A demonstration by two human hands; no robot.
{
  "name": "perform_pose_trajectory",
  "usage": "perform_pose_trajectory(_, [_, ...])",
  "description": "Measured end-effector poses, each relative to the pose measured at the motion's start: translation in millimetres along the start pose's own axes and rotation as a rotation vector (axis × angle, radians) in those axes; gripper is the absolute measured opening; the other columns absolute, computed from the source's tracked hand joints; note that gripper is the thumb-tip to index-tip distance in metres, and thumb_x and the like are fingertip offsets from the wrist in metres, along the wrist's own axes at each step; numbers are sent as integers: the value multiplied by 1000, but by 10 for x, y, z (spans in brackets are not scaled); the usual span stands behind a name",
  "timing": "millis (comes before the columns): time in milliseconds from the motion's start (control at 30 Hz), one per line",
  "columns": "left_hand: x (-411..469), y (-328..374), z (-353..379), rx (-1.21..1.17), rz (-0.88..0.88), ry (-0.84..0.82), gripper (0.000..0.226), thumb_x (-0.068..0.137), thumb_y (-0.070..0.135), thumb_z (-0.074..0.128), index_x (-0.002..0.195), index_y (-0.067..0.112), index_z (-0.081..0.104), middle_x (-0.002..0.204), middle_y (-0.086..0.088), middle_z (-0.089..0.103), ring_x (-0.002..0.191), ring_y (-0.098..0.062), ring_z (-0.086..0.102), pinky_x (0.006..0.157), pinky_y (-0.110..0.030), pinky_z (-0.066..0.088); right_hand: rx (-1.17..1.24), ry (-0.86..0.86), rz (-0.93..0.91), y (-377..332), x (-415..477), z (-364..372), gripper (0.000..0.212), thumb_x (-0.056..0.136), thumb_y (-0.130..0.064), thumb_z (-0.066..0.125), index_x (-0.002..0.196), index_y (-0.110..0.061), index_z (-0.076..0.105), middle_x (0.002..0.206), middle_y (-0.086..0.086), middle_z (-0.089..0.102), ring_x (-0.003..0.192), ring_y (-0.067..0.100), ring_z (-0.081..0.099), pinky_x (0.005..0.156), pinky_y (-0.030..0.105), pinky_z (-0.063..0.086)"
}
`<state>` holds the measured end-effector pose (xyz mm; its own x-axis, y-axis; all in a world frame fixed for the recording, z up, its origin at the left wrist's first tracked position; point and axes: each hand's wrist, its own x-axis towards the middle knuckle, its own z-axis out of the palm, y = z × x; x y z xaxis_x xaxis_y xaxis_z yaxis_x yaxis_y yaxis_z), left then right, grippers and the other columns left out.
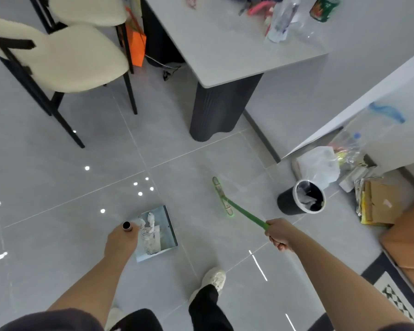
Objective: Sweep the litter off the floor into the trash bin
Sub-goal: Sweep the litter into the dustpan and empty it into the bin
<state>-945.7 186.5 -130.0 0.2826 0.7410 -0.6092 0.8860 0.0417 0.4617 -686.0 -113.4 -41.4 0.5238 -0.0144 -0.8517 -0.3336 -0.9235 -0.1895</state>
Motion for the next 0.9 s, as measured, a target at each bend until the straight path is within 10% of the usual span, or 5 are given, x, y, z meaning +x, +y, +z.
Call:
perform_pose_trajectory(500, [424, 2598, 1364, 17, 49, -42, 39, 98, 22, 34, 67, 4, 50, 63, -11, 52, 54, -23, 45, 53, -29, 34, -140, 158, -18, -537, 1379, -2013, 44, 91, -1, 36, 133, -6, 50, 66, 7, 45, 49, 18, 43, 41, 26, 37])
perform_pose_trajectory(667, [769, 3238, 1697, -20, 6, -54, 38, 96, 25, 39, 63, 9, 49, 64, -10, 53, 59, -29, 51, 55, -29, 37, -229, 221, -50, -1007, 2022, -2428, 31, 87, -6, 40, 109, -1, 61, 83, 10, 57, 82, 31, 61, 70, 34, 53])
perform_pose_trajectory(900, [1082, 3742, 2095, -38, -29, -48, 40, 98, 28, 42, 59, 20, 43, 61, -3, 48, 64, -26, 48, 63, -29, 39, -294, 219, -87, -1681, 2748, -2767, 18, 88, -2, 38, 89, -1, 56, 72, 8, 58, 69, 25, 63, 61, 31, 54])
